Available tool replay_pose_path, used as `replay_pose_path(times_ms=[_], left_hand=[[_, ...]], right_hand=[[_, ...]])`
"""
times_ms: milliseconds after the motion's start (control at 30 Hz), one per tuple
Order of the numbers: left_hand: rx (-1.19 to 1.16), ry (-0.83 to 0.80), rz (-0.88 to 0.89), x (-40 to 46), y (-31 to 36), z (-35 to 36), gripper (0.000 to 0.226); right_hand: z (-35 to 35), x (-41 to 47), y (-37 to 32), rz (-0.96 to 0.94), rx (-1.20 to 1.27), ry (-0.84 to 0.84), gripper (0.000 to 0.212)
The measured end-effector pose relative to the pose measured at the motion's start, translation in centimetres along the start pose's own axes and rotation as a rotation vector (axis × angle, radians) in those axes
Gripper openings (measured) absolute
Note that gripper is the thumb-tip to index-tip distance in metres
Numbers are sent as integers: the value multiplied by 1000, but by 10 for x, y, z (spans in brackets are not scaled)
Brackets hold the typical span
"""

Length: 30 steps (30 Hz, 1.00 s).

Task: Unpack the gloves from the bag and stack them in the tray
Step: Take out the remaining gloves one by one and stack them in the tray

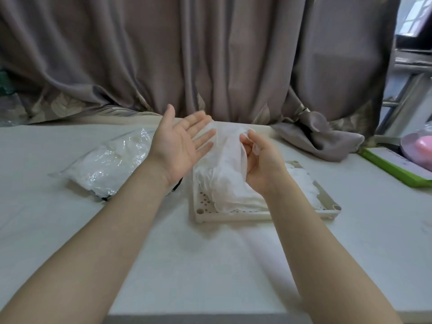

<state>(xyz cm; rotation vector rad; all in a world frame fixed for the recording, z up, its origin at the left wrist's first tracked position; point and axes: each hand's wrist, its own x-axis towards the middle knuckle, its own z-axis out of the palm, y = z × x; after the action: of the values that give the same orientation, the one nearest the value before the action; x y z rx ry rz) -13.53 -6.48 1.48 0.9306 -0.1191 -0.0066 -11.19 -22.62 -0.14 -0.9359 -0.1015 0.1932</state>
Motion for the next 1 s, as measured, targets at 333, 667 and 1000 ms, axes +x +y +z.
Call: replay_pose_path(times_ms=[333, 667, 1000], left_hand=[[1275, -205, 640, -29, -31, 23, 52], [1652, -37, 1162, -7, -38, 39, 31], [916, -58, 232, -6, -17, 93, 21]], right_hand=[[-12, -23, -23, 15, -158, -69, 51], [-28, -40, -51, 17, -150, -120, 62], [-51, -49, -65, -260, -990, -279, 23]])
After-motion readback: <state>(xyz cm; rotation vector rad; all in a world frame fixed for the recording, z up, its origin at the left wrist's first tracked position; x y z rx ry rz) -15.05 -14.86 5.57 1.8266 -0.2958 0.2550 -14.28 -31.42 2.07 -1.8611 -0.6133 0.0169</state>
